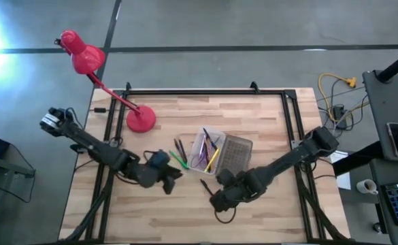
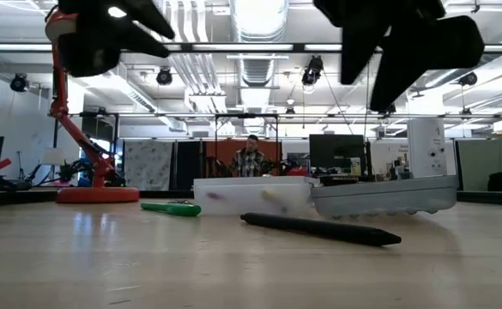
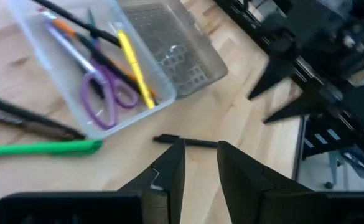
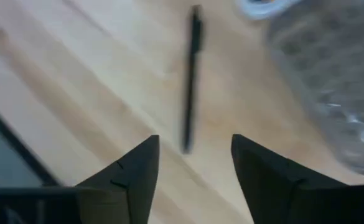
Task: Pick & place school supplies into a supply box
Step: Put the bottom black pen into the supply box
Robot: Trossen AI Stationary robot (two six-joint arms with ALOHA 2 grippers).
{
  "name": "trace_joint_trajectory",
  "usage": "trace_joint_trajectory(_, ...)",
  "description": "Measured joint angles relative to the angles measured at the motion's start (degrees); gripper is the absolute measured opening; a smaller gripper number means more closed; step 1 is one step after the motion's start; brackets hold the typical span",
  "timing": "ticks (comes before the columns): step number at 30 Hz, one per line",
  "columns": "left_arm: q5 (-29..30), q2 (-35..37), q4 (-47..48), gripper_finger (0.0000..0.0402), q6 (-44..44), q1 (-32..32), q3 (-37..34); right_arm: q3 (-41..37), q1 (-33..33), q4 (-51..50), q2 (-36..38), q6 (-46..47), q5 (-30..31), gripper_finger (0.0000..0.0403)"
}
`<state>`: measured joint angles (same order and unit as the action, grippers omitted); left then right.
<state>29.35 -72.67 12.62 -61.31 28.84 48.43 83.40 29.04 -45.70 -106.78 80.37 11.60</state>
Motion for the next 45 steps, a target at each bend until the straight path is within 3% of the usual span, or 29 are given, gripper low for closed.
trace_joint_trajectory(5, 3.3, 5.8, -1.1, 0.0078, -4.3, 3.0, -7.4, 3.6, -0.3, 0.8, -5.0, 3.5, -1.9, 0.0205)
trace_joint_trajectory(12, 4.2, 13.3, -11.7, 0.0078, -6.8, 4.5, -17.0, 13.7, -2.7, -4.3, -15.1, 1.7, -3.6, 0.0204)
trace_joint_trajectory(17, 4.2, 18.1, -12.2, 0.0078, -6.8, 5.5, -19.6, 21.4, -4.1, -15.4, -21.8, 1.0, -1.7, 0.0196)
trace_joint_trajectory(23, 4.2, 22.0, -11.5, 0.0078, -5.9, 6.1, -20.9, 26.0, -5.1, -15.5, -25.9, -3.7, -3.8, 0.0178)
trace_joint_trajectory(36, 4.1, 23.2, -10.9, 0.0078, -3.9, 6.1, -21.1, 22.6, -9.0, -12.9, -27.5, -7.2, -7.4, 0.0124)
trace_joint_trajectory(45, 4.1, 23.2, -10.9, 0.0078, -3.7, 6.1, -21.1, 21.3, -9.1, -13.0, -27.6, -13.2, -7.5, 0.0021)
